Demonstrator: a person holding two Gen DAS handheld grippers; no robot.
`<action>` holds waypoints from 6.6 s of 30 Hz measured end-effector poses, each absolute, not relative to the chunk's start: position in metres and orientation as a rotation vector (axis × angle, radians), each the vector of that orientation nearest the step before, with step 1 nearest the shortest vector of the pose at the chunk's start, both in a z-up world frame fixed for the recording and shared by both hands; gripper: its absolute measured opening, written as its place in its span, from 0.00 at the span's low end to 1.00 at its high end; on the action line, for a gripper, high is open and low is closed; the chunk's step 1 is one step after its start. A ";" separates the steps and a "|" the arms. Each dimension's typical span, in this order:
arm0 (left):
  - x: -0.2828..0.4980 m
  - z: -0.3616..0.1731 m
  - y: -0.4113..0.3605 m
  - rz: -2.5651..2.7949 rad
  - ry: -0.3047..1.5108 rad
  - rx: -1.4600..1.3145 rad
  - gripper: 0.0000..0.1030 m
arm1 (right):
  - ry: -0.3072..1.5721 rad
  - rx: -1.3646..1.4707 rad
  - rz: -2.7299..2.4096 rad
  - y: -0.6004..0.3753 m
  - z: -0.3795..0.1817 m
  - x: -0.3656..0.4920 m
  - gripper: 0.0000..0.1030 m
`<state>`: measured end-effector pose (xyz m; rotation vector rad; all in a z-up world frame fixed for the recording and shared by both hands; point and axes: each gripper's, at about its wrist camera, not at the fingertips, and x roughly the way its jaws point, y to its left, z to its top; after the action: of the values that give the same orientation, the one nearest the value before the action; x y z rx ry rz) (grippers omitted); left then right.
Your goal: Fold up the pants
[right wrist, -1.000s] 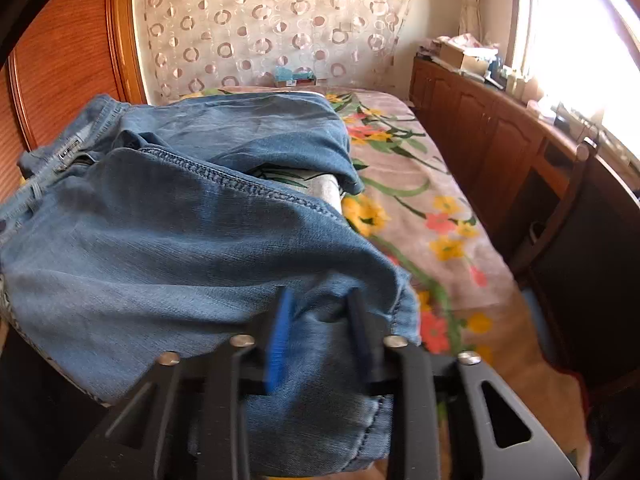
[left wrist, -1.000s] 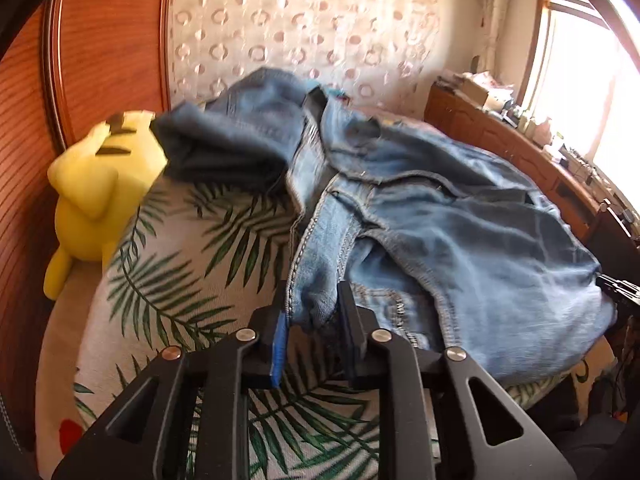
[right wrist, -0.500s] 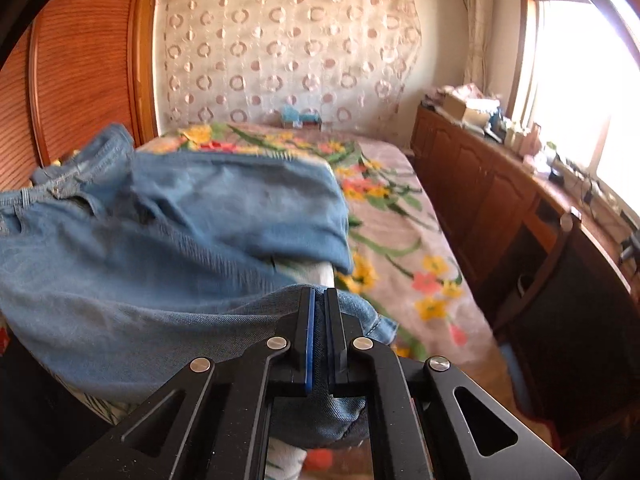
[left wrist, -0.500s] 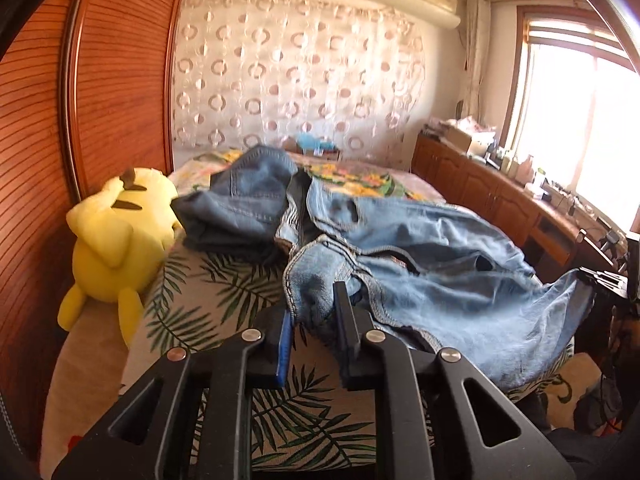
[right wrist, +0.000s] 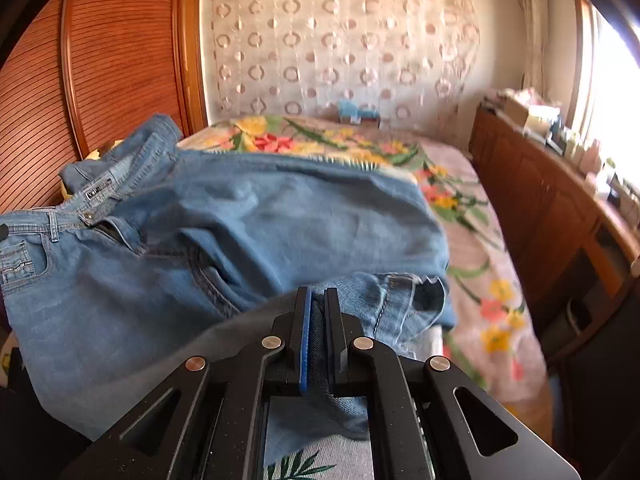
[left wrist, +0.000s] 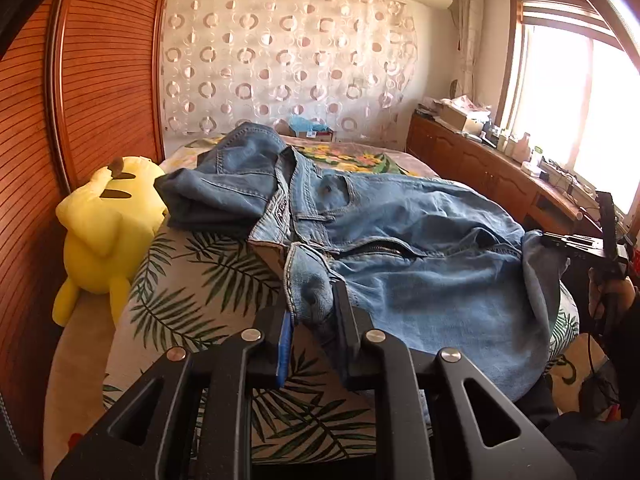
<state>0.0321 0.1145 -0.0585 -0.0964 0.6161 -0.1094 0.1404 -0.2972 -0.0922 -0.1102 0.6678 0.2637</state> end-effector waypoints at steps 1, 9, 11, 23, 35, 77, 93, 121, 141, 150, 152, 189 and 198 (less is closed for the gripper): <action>0.032 -0.059 0.113 -0.111 0.618 -0.095 0.18 | 0.665 -0.085 0.250 -0.307 -0.094 0.137 0.27; 0.033 -0.062 0.110 -0.115 0.627 -0.094 0.18 | 0.613 0.019 0.156 -0.360 -0.102 0.091 0.44; 0.034 -0.065 0.109 -0.114 0.632 -0.091 0.18 | 0.641 0.025 0.143 -0.363 -0.115 0.086 0.44; 0.044 -0.075 0.109 -0.112 0.670 -0.091 0.19 | 0.726 0.083 0.194 -0.361 -0.143 0.142 0.44; 0.046 -0.084 0.118 -0.108 0.691 -0.116 0.19 | 0.695 0.149 0.233 -0.381 -0.123 0.123 0.06; 0.111 0.004 0.107 -0.102 0.480 -0.043 0.16 | 0.390 -0.133 0.004 -0.367 -0.067 0.149 0.05; 0.231 0.028 0.092 -0.117 0.480 -0.025 0.16 | 0.387 -0.175 -0.065 -0.354 -0.048 0.230 0.05; 0.316 -0.037 0.087 -0.030 0.682 0.057 0.40 | 0.670 -0.169 -0.076 -0.335 -0.064 0.382 0.05; 0.252 -0.049 0.099 -0.102 0.689 0.045 0.77 | 0.576 -0.177 0.135 -0.275 -0.025 0.270 0.40; 0.230 -0.072 0.122 -0.114 0.756 0.024 0.44 | 0.620 -0.151 0.292 -0.250 -0.030 0.218 0.41; 0.231 -0.082 0.122 -0.127 0.782 0.032 0.39 | 0.625 -0.163 0.304 -0.247 -0.030 0.207 0.41; 0.137 -0.053 0.115 -0.147 0.642 0.000 0.48 | 0.659 -0.040 0.251 -0.273 -0.043 0.095 0.41; 0.148 -0.068 0.057 -0.267 0.683 0.022 0.83 | 0.676 0.005 0.225 -0.293 -0.058 0.087 0.41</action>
<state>0.1480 0.0574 -0.0683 0.0224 0.6831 -0.2673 0.0869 -0.2926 -0.0584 0.0047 0.6761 0.2251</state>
